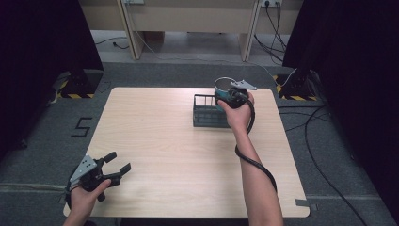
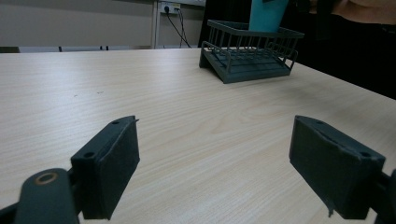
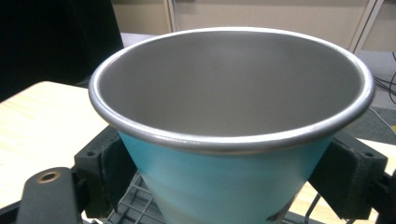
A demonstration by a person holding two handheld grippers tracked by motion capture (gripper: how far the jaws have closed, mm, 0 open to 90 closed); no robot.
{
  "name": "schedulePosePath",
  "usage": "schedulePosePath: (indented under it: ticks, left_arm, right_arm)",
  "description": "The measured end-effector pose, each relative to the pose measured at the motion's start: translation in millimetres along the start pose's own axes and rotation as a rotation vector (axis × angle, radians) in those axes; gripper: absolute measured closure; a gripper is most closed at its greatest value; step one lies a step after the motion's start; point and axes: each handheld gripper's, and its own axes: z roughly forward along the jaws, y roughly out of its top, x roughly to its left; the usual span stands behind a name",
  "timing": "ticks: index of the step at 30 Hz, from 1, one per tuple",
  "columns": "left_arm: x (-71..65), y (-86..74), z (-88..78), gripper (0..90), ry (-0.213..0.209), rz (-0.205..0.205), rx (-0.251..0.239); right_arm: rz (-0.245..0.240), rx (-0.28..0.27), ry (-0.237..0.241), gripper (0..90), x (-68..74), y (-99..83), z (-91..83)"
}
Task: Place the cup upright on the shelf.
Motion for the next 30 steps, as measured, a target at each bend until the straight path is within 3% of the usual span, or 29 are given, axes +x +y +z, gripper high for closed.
schedulePosePath:
  ticks: [15,30]
  left_arm:
    - [-0.1,0.0,0.2,15.4,-0.003,-0.001,-0.001]
    - [-0.1,0.1,0.3,15.4,-0.004,-0.001,-0.002]
  right_arm:
    - [-0.006,0.064,-0.019,17.0,3.5,-15.9,14.5]
    - [-0.009,0.094,-0.018,17.0,2.2,-21.2,19.1]
